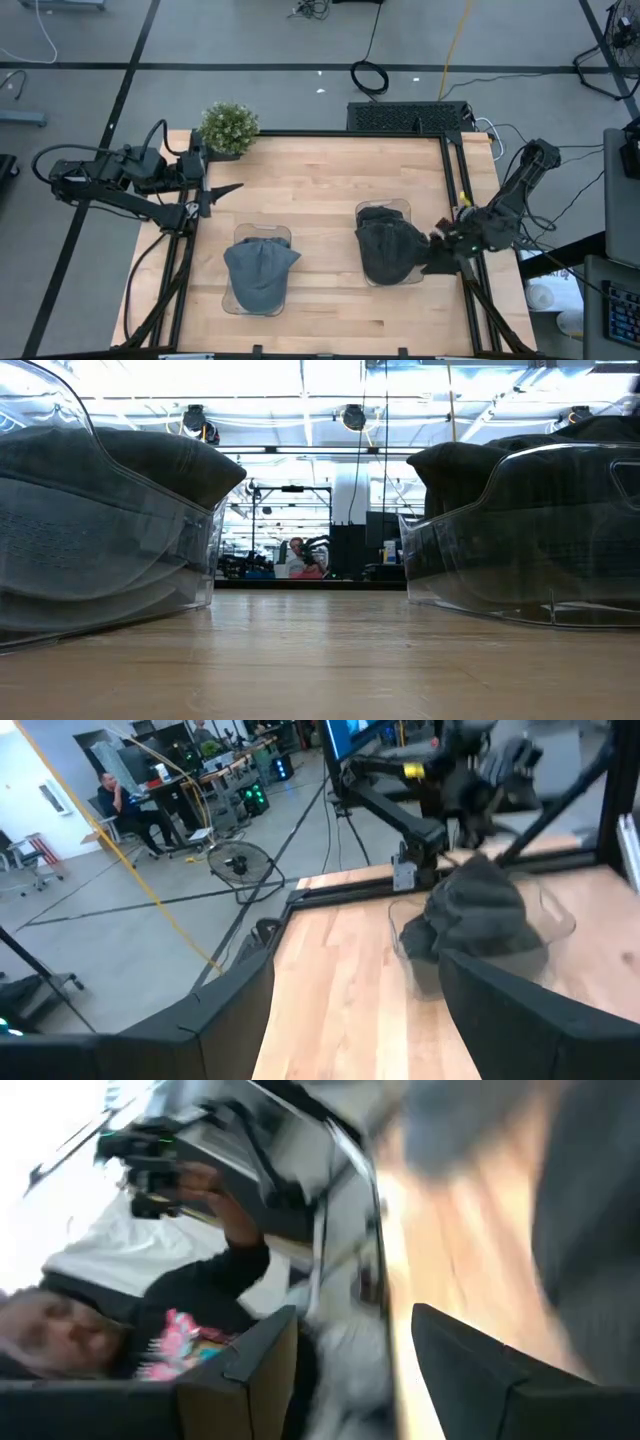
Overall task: Pick & Place hat
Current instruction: Return to Home Position
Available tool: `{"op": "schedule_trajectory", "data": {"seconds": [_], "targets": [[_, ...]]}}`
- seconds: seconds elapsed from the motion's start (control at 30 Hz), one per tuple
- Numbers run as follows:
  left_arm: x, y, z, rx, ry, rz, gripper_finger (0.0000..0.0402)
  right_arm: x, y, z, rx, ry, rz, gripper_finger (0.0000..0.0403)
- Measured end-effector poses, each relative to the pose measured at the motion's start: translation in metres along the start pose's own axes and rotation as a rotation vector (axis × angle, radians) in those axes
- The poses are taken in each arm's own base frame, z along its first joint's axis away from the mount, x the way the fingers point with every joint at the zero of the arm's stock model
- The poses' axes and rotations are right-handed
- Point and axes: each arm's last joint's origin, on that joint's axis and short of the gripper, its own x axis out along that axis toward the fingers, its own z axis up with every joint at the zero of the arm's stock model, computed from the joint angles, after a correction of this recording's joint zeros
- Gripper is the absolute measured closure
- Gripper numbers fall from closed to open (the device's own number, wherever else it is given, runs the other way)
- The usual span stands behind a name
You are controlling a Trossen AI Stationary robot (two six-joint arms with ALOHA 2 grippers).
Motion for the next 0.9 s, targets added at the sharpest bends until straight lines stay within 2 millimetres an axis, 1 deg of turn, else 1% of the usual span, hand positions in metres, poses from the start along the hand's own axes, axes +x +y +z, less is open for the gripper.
{"op": "schedule_trajectory", "data": {"seconds": [0.1,0.2,0.3,0.37,0.5,0.6,0.63,0.77,0.83,0.9], "targets": [[-0.004,0.001,-0.004,0.015,0.028,-0.007,0.0108,-0.008,0.003,0.008,-0.265,-0.122,0.001,0.0216],[-0.009,0.002,-0.011,-0.023,0.041,-0.012,0.0108,-0.020,0.000,0.017,-0.460,-0.274,-0.090,0.0222],[-0.009,-0.004,-0.032,-0.033,0.023,-0.080,0.0108,-0.035,-0.004,0.028,-0.604,-0.477,-0.271,0.0234],[-0.006,-0.009,-0.050,-0.051,-0.010,-0.087,0.0108,-0.044,-0.006,0.035,-0.667,-0.576,-0.369,0.0243],[-0.005,-0.015,-0.085,-0.081,-0.075,-0.065,0.0108,-0.060,-0.009,0.042,-0.795,-0.612,-0.417,0.0257],[-0.007,-0.018,-0.102,-0.146,-0.127,-0.065,0.0108,-0.064,-0.021,0.040,-0.839,-0.604,-0.468,0.0262],[-0.007,-0.019,-0.108,-0.165,-0.133,-0.078,0.0108,-0.063,-0.027,0.038,-0.843,-0.606,-0.497,0.0263],[-0.007,-0.026,-0.132,-0.225,-0.135,-0.153,0.0108,-0.054,-0.047,0.028,-0.811,-0.610,-0.518,0.0263],[-0.004,-0.031,-0.145,-0.239,-0.143,-0.192,0.0108,-0.047,-0.054,0.023,-0.796,-0.577,-0.487,0.0264],[-0.002,-0.035,-0.154,-0.244,-0.162,-0.222,0.0108,-0.042,-0.057,0.021,-0.775,-0.564,-0.414,0.0264]]}}
